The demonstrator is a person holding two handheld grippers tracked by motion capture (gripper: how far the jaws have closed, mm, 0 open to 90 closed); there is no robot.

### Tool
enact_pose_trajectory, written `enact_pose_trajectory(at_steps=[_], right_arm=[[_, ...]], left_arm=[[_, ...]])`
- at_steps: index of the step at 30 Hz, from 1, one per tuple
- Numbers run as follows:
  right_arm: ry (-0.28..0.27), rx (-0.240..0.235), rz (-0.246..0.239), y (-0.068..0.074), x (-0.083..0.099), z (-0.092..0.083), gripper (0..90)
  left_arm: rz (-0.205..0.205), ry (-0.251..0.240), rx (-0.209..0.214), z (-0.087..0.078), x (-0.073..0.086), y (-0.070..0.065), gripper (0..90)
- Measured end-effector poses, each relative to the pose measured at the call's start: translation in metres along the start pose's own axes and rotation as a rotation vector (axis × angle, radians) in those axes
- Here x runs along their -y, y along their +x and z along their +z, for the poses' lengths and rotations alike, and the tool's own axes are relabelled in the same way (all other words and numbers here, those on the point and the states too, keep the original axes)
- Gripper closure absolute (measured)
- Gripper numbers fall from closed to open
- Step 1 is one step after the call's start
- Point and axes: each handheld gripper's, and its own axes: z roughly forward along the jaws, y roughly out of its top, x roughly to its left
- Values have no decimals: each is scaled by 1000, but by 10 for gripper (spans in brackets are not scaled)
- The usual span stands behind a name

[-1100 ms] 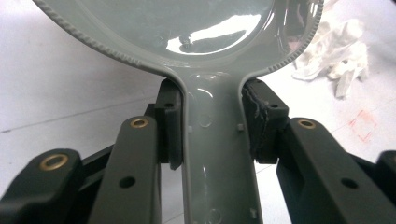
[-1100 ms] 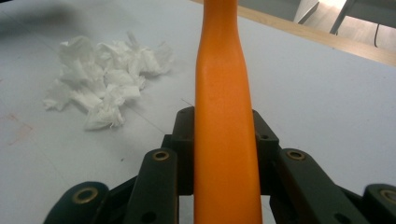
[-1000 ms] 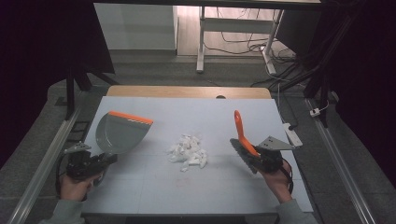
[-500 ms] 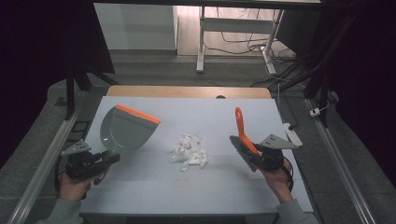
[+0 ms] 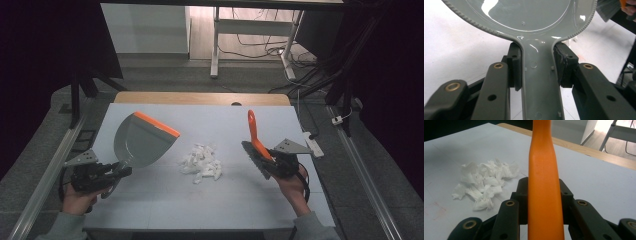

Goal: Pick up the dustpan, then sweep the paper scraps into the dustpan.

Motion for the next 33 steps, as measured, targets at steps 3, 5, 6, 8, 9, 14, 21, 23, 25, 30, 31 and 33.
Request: enact_pose_trajectory(at_steps=[3,5,6,8,9,14,21,23,25,30,31,33], right_arm=[[-5,-3,3,1,-4,4,698],[-8,-5,10,1,-6,6,698],[-10,-4,11,1,-8,7,698],[-13,-6,12,2,-10,9,698],[-14,-8,12,2,-10,10,698],[-20,3,21,1,-13,12,698],[-30,7,40,-1,-18,18,698],[-32,4,37,0,-20,20,698],[-38,4,39,1,-23,23,698],[-46,-4,34,3,-30,31,698],[-47,-6,31,3,-32,33,698],[-45,-5,32,4,-33,36,698]], left_arm=[[15,14,18,0,-1,-1,612],[23,22,27,0,-1,-2,612],[30,25,34,0,-1,-2,612],[34,32,45,1,-1,-3,612],[37,37,48,1,-1,-3,612],[53,61,59,5,-2,-6,613],[74,87,78,9,-3,-11,612],[74,100,74,11,-3,-11,612],[74,108,77,13,-2,-12,612],[81,120,81,15,-3,-14,612],[84,123,82,15,-3,-14,612],[75,133,79,15,-3,-14,612]])
